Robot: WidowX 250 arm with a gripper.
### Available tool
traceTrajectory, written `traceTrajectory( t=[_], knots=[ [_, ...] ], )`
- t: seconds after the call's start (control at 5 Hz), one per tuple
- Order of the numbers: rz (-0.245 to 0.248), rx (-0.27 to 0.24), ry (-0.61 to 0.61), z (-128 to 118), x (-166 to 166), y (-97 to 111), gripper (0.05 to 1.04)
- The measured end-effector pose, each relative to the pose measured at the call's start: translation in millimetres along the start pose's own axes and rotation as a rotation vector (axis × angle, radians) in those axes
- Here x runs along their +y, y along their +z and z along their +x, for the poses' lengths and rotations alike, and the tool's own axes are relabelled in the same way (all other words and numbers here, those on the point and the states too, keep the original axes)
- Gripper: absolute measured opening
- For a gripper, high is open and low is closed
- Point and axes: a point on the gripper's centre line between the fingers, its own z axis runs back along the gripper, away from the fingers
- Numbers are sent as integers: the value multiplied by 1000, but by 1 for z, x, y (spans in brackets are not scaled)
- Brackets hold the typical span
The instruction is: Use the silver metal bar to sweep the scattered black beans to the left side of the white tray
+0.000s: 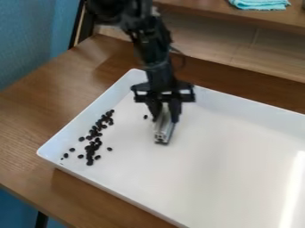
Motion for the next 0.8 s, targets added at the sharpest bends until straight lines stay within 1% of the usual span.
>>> traceTrajectory(
  t=[0.2,0.4,0.6,0.8],
  knots=[
    [-16,-1,7,-4,8,7,382],
    [-25,10,7,-11,24,15,382],
    [-25,3,-21,-17,31,21,382],
    [-34,-2,-43,-17,40,24,382]
  ],
)
